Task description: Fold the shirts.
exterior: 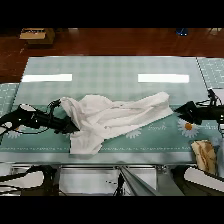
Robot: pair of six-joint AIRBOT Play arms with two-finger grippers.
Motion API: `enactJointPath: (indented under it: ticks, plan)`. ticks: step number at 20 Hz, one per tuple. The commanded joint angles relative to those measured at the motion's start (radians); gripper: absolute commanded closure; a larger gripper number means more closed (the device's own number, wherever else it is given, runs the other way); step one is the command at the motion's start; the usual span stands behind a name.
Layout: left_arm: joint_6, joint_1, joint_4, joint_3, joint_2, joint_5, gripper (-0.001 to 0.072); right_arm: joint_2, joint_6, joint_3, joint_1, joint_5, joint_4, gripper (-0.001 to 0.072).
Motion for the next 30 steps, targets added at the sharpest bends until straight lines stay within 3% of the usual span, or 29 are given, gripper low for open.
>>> enactJointPath:
  ticks: [1, 3, 4, 6, 7, 8, 13, 17, 24, 27, 30]
  plan:
    - [0.000, 0.000, -0.004, 0.001, 0.000, -0.007, 0.0679, -0.053, 0.019, -0.022, 0.109, -0.100, 0.088, 0.0245]
    - [0.000, 0.000, -0.004, 0.001, 0.000, -0.007, 0.0679, -0.097, 0.037, -0.022, 0.188, -0.139, 0.089, 0.0250]
    - [0.000, 0.000, -0.004, 0.001, 0.000, -0.007, 0.0679, -0.111, 0.036, -0.022, 0.222, -0.163, 0.096, 0.0324]
    - [0.000, 0.000, -0.004, 0.006, 0.000, -0.007, 0.0679, -0.117, 0.036, -0.022, 0.268, -0.219, 0.114, 0.0599]
    - [0.000, 0.000, -0.004, 0.016, 0.000, -0.013, 0.0679, -0.117, 0.036, -0.019, 0.273, -0.232, 0.135, 0.0668]
    - [-0.001, 0.000, -0.004, 0.031, 0.000, -0.016, 0.0679, -0.116, 0.034, -0.007, 0.269, -0.224, 0.143, 0.0693]
    - [0.000, 0.000, -0.020, 0.243, 0.069, -0.103, 0.0681, -0.008, -0.116, 0.177, 0.187, 0.013, 0.142, 0.0694]
    - [-0.043, -0.001, -0.028, 0.595, 0.206, -0.150, 0.0680, 0.178, -0.103, 0.417, 0.150, 0.064, 0.143, 0.0694]
    - [-0.167, 0.000, -0.026, 1.260, 0.408, -0.079, 0.0681, 0.499, 0.048, 0.772, 0.151, -0.079, 0.150, 0.0694]
    - [-0.228, 0.000, 0.002, 1.437, 0.481, 0.027, 0.0681, 0.566, 0.107, 0.904, 0.151, -0.090, 0.145, 0.0694]
    - [-0.298, 0.000, 0.139, 1.509, 0.573, 0.047, 0.0681, 0.601, 0.199, 1.057, 0.151, -0.074, 0.049, 0.0695]
